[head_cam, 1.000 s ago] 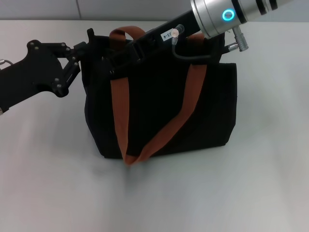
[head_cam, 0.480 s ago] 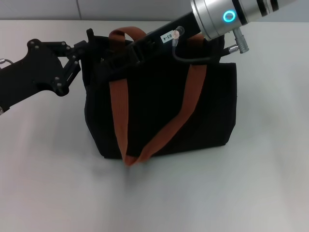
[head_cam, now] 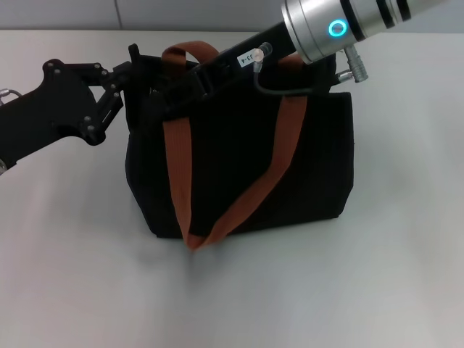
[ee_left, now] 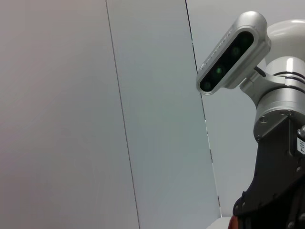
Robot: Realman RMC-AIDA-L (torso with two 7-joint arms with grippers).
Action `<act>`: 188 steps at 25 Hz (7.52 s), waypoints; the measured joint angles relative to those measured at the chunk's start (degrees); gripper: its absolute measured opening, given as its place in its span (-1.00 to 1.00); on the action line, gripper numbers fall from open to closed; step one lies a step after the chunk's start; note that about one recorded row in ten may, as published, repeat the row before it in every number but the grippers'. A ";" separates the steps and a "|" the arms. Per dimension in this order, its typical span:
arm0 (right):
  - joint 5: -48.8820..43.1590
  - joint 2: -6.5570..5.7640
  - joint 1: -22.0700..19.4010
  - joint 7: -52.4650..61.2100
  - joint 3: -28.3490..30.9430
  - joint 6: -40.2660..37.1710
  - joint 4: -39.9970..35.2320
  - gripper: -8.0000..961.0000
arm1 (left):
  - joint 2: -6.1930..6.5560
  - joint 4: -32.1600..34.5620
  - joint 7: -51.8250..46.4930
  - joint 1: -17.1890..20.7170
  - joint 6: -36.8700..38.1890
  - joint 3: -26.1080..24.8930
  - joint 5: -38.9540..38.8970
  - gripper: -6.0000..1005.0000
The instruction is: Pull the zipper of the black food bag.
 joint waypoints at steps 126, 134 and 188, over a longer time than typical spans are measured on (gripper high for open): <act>34.73 -5.90 -35.45 -51.83 19.38 -38.03 6.15 0.31 | 0.23 0.00 -0.99 0.65 0.79 0.45 -1.86 -0.64; 17.60 -2.74 -39.49 -69.76 19.41 -38.53 7.36 0.61 | 0.44 0.00 -2.58 0.69 1.12 0.54 -1.76 -0.63; 3.56 -0.30 -38.74 -80.79 19.31 -21.08 15.24 0.67 | 5.78 1.73 -23.61 0.22 17.26 6.57 2.27 0.66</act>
